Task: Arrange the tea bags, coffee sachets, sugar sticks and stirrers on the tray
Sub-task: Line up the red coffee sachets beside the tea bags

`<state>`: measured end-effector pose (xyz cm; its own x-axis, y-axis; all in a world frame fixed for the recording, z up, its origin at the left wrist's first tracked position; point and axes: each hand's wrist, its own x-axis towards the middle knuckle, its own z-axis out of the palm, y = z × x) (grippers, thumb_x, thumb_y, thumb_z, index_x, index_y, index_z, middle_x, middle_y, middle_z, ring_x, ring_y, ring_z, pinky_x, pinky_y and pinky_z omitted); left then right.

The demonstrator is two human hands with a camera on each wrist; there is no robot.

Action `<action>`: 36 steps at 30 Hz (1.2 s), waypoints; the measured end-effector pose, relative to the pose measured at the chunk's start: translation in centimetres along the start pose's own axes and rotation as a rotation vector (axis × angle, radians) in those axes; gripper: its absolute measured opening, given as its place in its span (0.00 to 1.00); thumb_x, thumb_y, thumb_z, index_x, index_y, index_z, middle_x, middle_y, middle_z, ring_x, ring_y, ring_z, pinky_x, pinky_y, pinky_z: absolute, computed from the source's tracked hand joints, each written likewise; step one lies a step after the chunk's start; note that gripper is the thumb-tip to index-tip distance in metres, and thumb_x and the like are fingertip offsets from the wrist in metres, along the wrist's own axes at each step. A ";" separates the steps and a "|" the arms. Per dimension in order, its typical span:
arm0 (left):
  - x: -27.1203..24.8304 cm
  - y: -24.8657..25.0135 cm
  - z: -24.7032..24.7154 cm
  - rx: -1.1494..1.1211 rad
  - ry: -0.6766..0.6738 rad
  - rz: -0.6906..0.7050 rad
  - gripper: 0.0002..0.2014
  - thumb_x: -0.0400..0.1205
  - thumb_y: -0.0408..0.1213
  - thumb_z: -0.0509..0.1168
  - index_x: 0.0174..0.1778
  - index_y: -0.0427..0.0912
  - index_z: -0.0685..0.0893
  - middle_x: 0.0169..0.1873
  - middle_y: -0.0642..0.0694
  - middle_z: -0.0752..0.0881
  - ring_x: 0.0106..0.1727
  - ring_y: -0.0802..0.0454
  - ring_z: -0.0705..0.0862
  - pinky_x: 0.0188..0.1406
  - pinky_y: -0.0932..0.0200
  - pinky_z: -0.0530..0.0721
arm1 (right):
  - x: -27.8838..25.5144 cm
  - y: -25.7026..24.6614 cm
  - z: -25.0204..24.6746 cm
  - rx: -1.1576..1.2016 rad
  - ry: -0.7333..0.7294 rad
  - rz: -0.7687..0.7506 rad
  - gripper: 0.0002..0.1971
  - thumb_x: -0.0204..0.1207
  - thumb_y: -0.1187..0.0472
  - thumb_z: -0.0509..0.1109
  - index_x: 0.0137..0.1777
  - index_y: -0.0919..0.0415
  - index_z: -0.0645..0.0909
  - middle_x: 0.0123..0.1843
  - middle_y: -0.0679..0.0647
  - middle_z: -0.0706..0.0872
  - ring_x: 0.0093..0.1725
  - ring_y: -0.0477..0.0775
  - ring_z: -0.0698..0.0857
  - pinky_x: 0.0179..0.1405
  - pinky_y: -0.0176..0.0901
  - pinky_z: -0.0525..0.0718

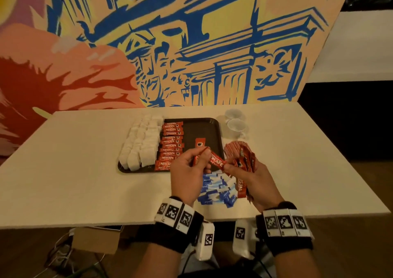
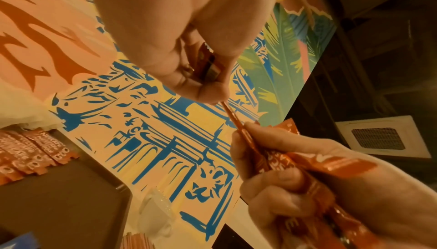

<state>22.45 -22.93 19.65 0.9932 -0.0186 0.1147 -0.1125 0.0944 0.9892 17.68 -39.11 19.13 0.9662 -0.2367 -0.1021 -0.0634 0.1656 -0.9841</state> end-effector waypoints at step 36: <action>20.2 -7.5 -14.9 0.492 0.089 -0.129 0.05 0.82 0.40 0.73 0.53 0.50 0.90 0.45 0.52 0.89 0.36 0.44 0.91 0.45 0.44 0.92 | 20.1 6.9 11.6 -0.666 -0.235 0.340 0.10 0.75 0.65 0.80 0.55 0.58 0.89 0.45 0.49 0.91 0.43 0.46 0.89 0.43 0.39 0.86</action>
<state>43.76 -9.19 13.17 0.9961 0.0879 0.0017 0.0322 -0.3829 0.9232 39.55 -31.62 11.95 0.8896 -0.0547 -0.4534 -0.4301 -0.4338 -0.7917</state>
